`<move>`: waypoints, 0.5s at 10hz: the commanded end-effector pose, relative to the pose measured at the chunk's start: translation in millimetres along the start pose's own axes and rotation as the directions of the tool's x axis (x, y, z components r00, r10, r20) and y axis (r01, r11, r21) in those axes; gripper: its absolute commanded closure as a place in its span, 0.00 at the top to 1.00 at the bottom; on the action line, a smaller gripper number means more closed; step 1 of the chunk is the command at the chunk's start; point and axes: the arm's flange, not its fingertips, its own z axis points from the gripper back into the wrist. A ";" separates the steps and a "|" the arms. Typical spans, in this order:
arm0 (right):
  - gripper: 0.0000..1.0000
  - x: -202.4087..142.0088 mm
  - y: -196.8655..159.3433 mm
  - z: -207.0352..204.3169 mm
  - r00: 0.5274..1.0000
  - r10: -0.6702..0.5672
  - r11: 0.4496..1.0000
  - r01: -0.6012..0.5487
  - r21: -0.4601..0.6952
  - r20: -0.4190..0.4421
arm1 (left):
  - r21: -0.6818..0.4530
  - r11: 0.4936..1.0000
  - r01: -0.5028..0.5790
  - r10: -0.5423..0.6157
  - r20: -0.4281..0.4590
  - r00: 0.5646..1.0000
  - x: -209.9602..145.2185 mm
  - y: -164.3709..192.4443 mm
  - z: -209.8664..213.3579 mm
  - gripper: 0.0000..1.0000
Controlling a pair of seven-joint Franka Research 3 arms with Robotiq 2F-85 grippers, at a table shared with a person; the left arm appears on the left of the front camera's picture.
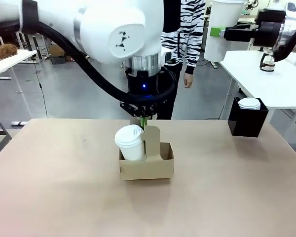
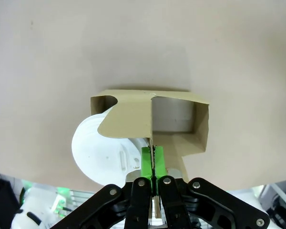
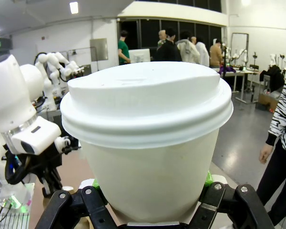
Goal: Pour a drink into a cup and package it in a carrier.
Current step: Position the Cup Carrier in the center of the table.
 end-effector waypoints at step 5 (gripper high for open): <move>0.81 4.5 -0.3 -2.0 1.000 0.013 1.000 -0.013 0.002 0.006 | 0.057 0.998 -0.003 0.002 0.024 1.000 -5.3 -18.0 -24.5 0.02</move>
